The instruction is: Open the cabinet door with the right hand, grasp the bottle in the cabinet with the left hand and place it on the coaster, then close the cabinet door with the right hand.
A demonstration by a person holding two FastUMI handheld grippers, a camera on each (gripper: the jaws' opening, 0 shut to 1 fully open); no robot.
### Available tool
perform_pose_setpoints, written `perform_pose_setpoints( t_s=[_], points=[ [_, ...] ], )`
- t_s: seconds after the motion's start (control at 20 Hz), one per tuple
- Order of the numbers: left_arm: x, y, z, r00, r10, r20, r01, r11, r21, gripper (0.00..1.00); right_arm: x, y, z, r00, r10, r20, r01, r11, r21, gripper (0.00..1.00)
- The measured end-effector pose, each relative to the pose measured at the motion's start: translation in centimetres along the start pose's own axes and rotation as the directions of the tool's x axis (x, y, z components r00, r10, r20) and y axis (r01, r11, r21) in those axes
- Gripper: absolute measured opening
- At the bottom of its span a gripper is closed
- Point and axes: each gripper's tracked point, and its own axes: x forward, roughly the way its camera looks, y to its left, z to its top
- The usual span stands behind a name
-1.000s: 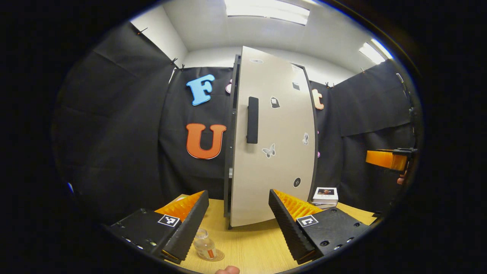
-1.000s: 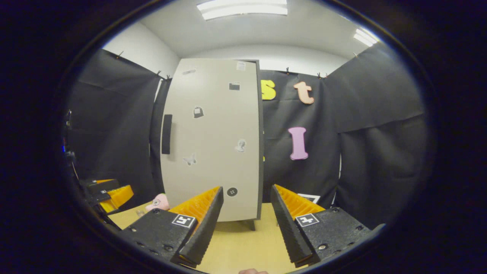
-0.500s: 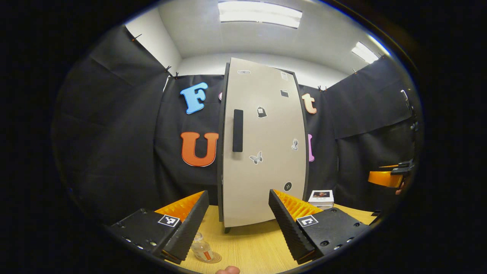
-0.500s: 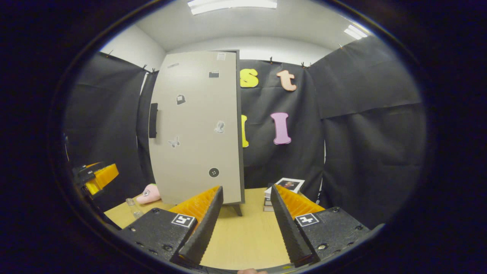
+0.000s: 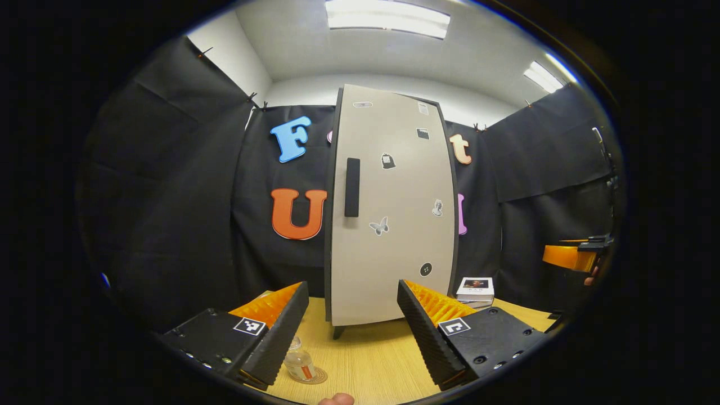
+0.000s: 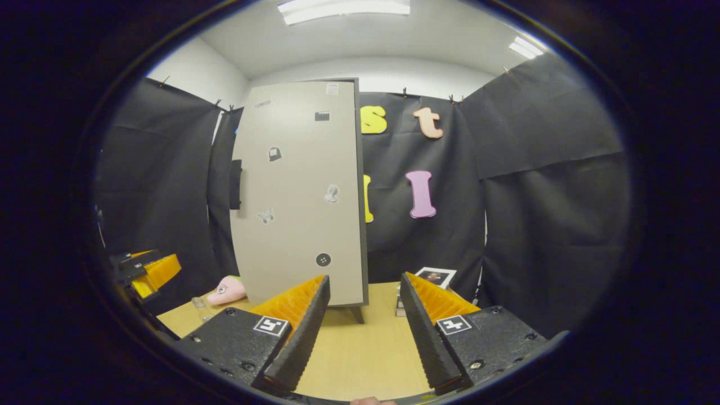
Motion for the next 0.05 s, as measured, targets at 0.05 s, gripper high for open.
perform_pose_setpoints(
  t_s=[0.05],
  points=[
    [-0.08,0.04,0.07,1.0,0.001,-0.002,-0.001,1.0,-0.006,0.95,-0.07,0.02,0.08,1.0,0.002,0.001,-0.002,1.0,0.001,0.82]
  ],
)
